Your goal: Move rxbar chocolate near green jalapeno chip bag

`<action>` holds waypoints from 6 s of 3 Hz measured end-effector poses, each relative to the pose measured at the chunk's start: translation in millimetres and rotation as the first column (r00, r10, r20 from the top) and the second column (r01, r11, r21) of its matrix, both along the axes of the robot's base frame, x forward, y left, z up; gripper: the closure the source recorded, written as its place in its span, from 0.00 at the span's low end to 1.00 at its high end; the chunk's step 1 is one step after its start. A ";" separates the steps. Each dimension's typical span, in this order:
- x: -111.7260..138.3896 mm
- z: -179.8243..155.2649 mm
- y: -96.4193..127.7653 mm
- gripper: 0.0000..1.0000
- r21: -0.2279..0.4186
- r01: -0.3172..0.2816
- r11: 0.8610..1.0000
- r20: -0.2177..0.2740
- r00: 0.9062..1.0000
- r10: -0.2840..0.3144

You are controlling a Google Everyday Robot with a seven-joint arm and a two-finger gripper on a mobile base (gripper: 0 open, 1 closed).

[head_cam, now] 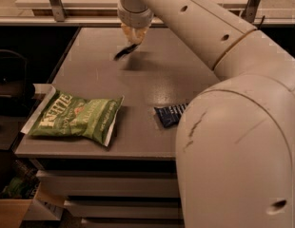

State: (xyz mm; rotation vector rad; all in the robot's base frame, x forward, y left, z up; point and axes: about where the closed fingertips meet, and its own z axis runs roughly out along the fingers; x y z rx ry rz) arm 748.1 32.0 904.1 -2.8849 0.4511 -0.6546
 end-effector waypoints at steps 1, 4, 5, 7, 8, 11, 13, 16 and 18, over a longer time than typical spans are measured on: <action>-25.2 11.4 19.7 1.00 0.060 -0.093 0.994 -0.057 0.994 0.097; -65.3 7.8 58.3 0.58 0.143 -0.187 0.972 -0.169 0.963 0.210; -48.8 -6.7 54.0 0.36 0.122 -0.161 0.979 -0.180 0.967 0.181; -29.9 -43.7 43.3 0.00 -0.003 -0.122 0.993 -0.221 0.968 0.118; -25.0 -58.8 39.6 0.00 -0.047 -0.115 0.992 -0.244 0.965 0.100; -20.0 -84.1 32.2 0.39 -0.047 -0.092 0.995 -0.294 0.953 0.075; -20.1 -67.9 32.2 0.86 -0.047 -0.092 0.995 -0.294 0.953 0.074; -17.2 -45.5 37.5 1.00 -0.027 -0.099 0.995 -0.219 0.971 0.091; -43.9 -7.6 48.3 1.00 -0.021 -0.169 0.985 -0.197 0.967 0.161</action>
Offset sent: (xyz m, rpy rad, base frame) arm -0.1038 0.0669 0.0304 0.1382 0.2268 0.3096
